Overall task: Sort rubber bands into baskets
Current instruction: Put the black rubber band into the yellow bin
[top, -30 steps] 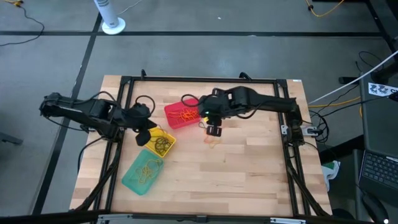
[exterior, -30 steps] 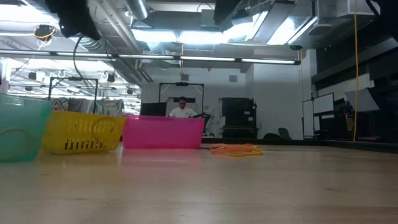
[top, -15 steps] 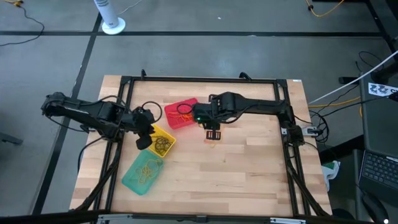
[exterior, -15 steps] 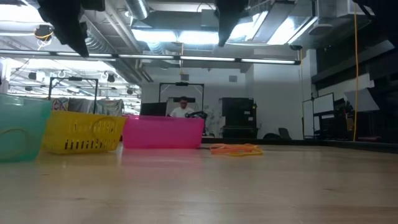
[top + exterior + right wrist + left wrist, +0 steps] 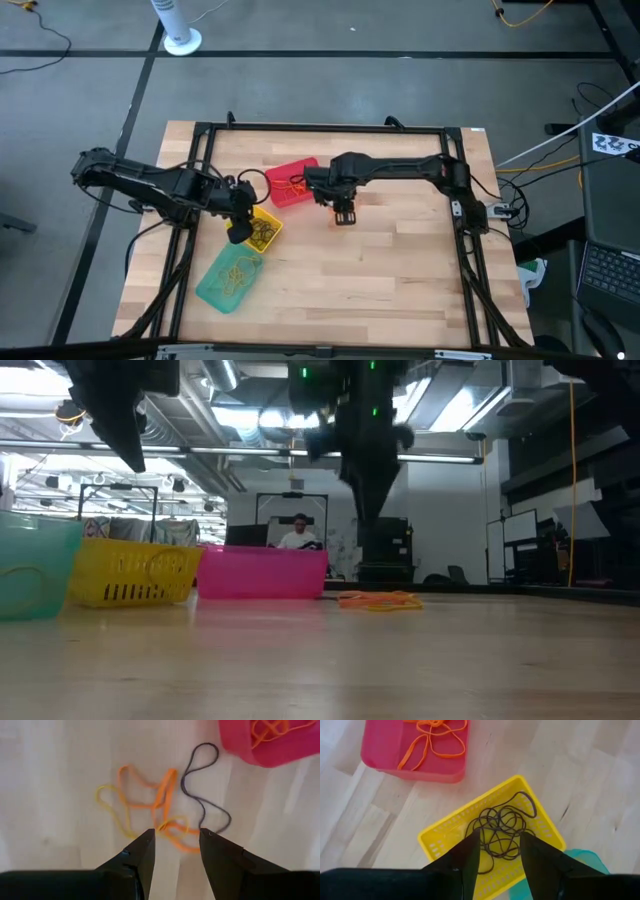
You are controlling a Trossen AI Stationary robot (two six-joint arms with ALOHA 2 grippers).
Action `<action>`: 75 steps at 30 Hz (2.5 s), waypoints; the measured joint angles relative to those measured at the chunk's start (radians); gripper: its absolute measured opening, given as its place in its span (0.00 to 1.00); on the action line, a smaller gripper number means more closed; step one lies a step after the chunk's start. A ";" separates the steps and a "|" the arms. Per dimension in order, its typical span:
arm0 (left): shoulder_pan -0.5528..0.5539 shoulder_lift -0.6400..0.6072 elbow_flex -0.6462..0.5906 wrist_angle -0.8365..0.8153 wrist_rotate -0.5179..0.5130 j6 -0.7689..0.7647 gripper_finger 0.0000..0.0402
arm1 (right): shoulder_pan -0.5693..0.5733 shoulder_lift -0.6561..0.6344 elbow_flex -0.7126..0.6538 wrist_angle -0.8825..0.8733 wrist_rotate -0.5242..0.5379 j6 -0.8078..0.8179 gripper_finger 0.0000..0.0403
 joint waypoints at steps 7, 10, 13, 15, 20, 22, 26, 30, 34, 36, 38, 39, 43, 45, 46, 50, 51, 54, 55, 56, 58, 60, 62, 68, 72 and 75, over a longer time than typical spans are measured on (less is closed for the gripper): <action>0.000 0.002 0.000 0.000 0.000 -0.020 0.33 | -0.064 0.000 -0.171 0.220 -0.010 -0.029 0.39; 0.000 0.002 0.000 0.000 0.000 -0.027 0.33 | -0.085 0.000 -0.229 0.276 -0.014 -0.029 0.39; 0.000 0.002 0.000 0.000 0.000 -0.032 0.33 | -0.099 0.000 -0.276 0.321 -0.029 -0.030 0.39; 0.000 0.002 0.000 0.000 0.000 -0.032 0.33 | -0.105 0.000 -0.303 0.340 -0.031 -0.030 0.39; 0.000 0.002 0.000 0.000 0.000 -0.032 0.33 | -0.109 0.000 -0.365 0.444 -0.036 -0.031 0.39; 0.000 0.002 0.000 0.000 0.000 -0.032 0.33 | -0.109 0.000 -0.391 0.496 -0.031 -0.031 0.39; 0.000 0.002 0.000 0.000 0.000 -0.032 0.33 | -0.109 -0.005 -0.433 0.558 -0.018 -0.031 0.39; 0.000 0.002 0.000 0.000 0.000 -0.036 0.33 | -0.108 -0.010 -0.461 0.575 -0.010 -0.031 0.35; 0.000 0.002 0.000 0.000 0.000 -0.039 0.33 | -0.107 -0.009 -0.467 0.572 -0.020 -0.028 0.23; 0.000 0.002 0.000 0.000 0.000 -0.039 0.33 | -0.107 -0.008 -0.467 0.572 -0.038 -0.028 0.15; 0.000 0.002 0.000 0.000 0.000 -0.041 0.33 | -0.107 -0.007 -0.455 0.558 -0.051 -0.027 0.06; 0.000 0.002 0.000 0.000 0.003 -0.049 0.33 | -0.107 -0.005 -0.444 0.544 -0.053 -0.027 0.03; 0.000 -0.004 0.000 0.000 0.043 -0.099 0.33 | -0.107 0.004 -0.391 0.470 -0.050 -0.027 0.05; 0.000 -0.010 0.000 -0.001 0.069 -0.103 0.33 | -0.109 0.004 -0.345 0.412 -0.045 -0.027 0.06; 0.000 -0.014 0.000 0.000 0.081 -0.104 0.33 | -0.109 0.004 -0.318 0.386 -0.045 -0.027 0.06; 0.000 -0.038 0.000 0.004 0.127 -0.154 0.33 | -0.108 0.003 -0.212 0.234 -0.047 -0.028 0.01; 0.000 -0.044 0.000 0.006 0.141 -0.169 0.33 | -0.108 0.003 -0.179 0.201 -0.047 -0.030 0.01; 0.000 -0.073 0.000 0.011 0.179 -0.202 0.33 | -0.107 0.002 -0.074 0.085 -0.052 -0.030 0.02; 0.000 -0.081 0.000 0.011 0.190 -0.208 0.33 | -0.107 0.002 -0.035 0.051 -0.053 -0.031 0.03; 0.000 -0.092 0.000 0.011 0.196 -0.213 0.33 | -0.107 0.002 0.002 0.026 -0.053 -0.030 0.03; 0.000 -0.113 0.000 0.011 0.200 -0.222 0.33 | -0.103 0.001 0.080 -0.010 -0.054 -0.027 0.02; 0.000 -0.135 0.000 0.011 0.201 -0.223 0.33 | -0.100 0.001 0.158 -0.028 -0.054 -0.023 0.01; 0.000 -0.153 0.000 0.012 0.201 -0.222 0.33 | -0.088 0.000 0.231 -0.014 -0.056 -0.012 0.01; 0.000 -0.193 0.001 0.019 0.201 -0.222 0.33 | -0.026 -0.001 0.359 0.179 -0.063 0.088 0.01; 0.000 -0.210 0.001 0.053 0.201 -0.197 0.33 | 0.028 0.001 0.361 0.390 -0.063 0.113 0.00; 0.000 -0.221 0.001 0.079 0.200 -0.173 0.33 | 0.070 0.027 0.362 0.547 -0.047 0.112 0.01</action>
